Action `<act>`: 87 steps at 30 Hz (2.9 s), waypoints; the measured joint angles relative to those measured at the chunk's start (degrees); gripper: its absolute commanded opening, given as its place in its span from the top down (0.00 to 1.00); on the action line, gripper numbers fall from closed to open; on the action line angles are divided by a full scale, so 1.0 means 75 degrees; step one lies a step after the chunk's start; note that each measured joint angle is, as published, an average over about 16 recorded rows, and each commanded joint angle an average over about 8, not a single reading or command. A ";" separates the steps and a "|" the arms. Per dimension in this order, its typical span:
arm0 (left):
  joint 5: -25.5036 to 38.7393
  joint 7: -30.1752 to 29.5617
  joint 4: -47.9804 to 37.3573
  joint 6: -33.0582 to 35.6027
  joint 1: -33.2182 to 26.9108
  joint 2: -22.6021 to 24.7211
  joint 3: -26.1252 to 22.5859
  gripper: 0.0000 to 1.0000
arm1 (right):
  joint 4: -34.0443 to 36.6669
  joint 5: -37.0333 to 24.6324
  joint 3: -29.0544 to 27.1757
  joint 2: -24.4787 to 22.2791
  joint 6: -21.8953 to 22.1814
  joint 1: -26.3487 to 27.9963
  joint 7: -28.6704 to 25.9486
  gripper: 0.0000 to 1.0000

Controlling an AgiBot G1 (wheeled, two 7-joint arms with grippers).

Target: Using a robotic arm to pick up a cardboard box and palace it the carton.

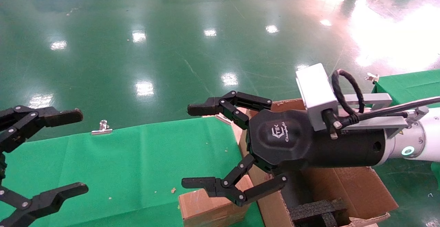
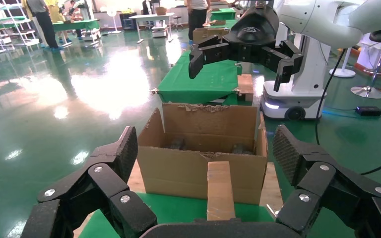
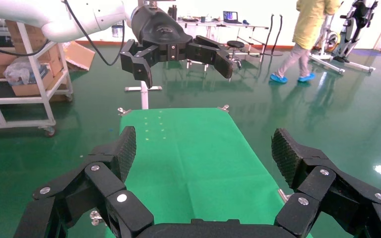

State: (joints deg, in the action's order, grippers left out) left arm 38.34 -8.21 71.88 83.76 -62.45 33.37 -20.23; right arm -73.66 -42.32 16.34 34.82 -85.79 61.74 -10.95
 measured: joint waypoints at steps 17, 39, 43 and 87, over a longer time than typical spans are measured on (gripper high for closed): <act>0.0000 0.0001 -0.0001 0.0000 -0.0001 0.0000 -0.0001 1.00 | 0.0090 -0.1993 0.1577 -0.0014 -0.0613 0.1300 -0.0602 0.00; -0.0001 0.0001 -0.0001 0.0000 -0.0001 0.0000 -0.0002 1.00 | 0.2128 -0.3775 0.5325 0.1427 -0.0694 0.3792 0.0816 0.00; -0.0001 0.0001 -0.0001 0.0000 -0.0001 -0.0001 -0.0002 1.00 | 0.2562 -0.3951 0.5834 0.1758 -0.0683 0.4161 0.1167 0.00; -0.0004 0.0002 -0.0003 -0.0003 0.0001 -0.0002 -0.0002 0.00 | 0.4126 -0.4182 0.7572 0.3008 -0.0678 0.5175 0.2401 1.00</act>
State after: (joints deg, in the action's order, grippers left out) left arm 38.31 -8.20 71.86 83.74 -62.44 33.35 -20.25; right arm -42.72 -73.69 73.13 57.37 -90.88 100.55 7.05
